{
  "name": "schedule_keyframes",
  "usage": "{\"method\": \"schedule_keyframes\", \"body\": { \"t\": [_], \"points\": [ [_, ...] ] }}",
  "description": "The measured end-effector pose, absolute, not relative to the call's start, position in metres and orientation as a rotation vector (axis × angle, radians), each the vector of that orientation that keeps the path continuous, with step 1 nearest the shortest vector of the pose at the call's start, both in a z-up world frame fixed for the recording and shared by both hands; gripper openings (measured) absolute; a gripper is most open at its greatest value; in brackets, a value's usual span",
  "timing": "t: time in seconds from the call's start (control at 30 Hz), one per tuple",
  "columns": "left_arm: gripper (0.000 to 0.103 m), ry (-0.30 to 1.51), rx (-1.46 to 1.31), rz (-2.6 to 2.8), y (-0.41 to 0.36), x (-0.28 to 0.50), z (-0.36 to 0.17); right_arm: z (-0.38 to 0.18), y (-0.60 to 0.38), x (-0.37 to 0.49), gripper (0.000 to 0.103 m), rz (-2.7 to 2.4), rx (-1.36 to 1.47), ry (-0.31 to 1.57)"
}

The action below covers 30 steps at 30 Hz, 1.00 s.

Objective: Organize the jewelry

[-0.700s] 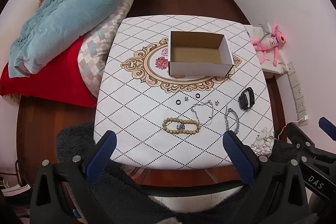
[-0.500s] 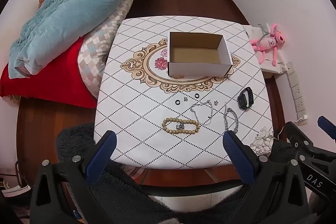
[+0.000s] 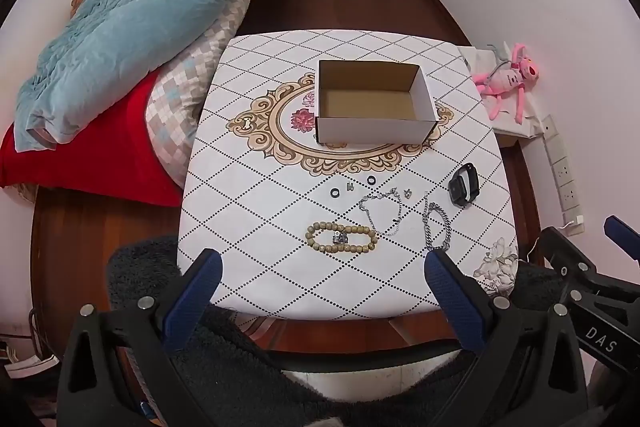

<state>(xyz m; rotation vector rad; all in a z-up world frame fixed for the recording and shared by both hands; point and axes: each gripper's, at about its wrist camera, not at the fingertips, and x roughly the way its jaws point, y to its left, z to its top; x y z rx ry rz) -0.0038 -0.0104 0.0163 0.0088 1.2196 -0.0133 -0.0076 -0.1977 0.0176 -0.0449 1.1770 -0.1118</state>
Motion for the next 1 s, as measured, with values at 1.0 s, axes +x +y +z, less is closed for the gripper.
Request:
{"method": "schedule_keyframes", "body": {
  "t": [1.0],
  "points": [
    [0.103, 1.228, 0.0, -0.03, -0.008, -0.004, 0.006, 0.017, -0.199, -0.008, 0.103, -0.106, -0.051, 1.192]
  ]
}}
